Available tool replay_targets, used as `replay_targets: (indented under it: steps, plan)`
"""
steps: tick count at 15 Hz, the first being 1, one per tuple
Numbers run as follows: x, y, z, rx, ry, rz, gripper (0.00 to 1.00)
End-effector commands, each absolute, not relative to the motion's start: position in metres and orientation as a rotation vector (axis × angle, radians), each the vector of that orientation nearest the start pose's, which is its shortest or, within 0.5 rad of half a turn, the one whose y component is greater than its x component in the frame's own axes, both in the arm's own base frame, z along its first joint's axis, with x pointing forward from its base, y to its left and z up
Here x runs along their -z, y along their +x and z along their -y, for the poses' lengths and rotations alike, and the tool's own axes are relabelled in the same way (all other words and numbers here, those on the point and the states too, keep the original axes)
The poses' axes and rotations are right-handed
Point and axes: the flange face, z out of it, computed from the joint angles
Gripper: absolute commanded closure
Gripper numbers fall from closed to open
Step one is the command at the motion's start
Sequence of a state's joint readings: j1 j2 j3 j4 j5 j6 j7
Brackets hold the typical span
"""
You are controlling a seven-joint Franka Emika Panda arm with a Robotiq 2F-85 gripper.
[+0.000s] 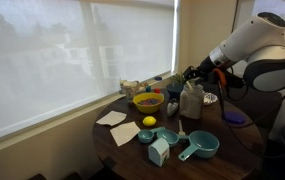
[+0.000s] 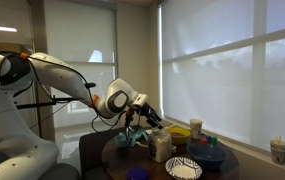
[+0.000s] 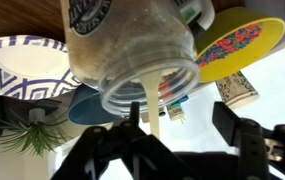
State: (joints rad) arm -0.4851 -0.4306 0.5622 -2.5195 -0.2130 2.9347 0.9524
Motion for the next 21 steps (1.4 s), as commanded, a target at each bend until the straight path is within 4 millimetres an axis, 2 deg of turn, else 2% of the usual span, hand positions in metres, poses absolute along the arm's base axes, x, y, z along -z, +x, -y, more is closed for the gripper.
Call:
replay_targets:
  steps: [1,7,13,19,21]
  plan:
    - [-0.523,0.463,-0.073,1.279,-2.558,-0.882,0.00]
    - [-0.563,0.453,-0.077,1.247,-2.531,-0.937,0.00]
    - [-0.613,0.431,-0.075,1.033,-2.649,-1.020,0.00]
    - [-0.644,0.415,-0.065,0.789,-2.757,-1.112,0.00]
    - [-0.650,0.411,-0.061,0.748,-2.788,-1.089,0.00]
